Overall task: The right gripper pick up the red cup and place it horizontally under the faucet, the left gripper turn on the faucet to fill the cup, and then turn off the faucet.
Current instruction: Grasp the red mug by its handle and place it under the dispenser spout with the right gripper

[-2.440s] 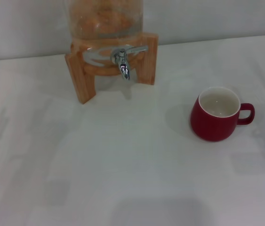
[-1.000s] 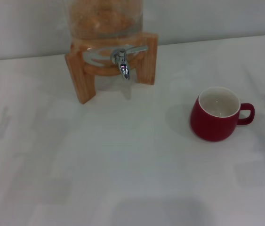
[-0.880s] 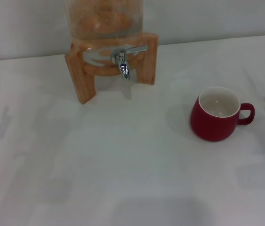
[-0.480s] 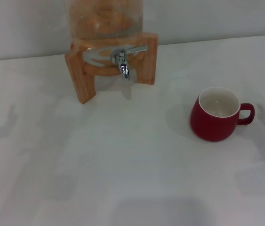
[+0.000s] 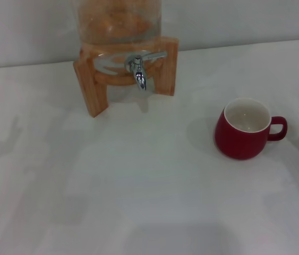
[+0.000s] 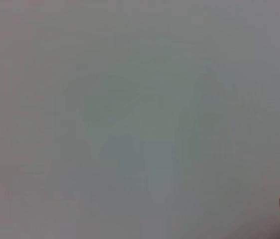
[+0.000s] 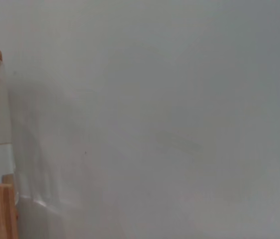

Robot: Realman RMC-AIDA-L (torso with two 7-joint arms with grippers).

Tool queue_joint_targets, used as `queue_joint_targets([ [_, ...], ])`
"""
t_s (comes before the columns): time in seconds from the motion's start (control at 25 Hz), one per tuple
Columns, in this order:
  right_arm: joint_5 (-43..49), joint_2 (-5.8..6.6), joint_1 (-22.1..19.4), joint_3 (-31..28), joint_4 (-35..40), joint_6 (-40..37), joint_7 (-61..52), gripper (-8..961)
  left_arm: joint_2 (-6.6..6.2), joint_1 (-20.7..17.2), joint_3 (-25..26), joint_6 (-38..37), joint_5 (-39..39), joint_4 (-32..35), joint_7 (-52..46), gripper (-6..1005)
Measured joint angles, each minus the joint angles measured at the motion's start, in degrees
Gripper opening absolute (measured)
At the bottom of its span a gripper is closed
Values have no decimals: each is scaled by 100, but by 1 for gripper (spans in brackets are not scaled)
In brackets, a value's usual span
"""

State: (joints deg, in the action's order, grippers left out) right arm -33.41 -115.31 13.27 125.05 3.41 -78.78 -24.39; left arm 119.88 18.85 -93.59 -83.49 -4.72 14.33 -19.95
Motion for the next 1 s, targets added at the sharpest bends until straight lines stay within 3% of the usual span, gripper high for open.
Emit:
queue_joint_targets([
  [1.0, 426, 0, -163, 12, -18, 20, -124, 872, 0, 88, -11, 112, 24, 4, 7, 832],
])
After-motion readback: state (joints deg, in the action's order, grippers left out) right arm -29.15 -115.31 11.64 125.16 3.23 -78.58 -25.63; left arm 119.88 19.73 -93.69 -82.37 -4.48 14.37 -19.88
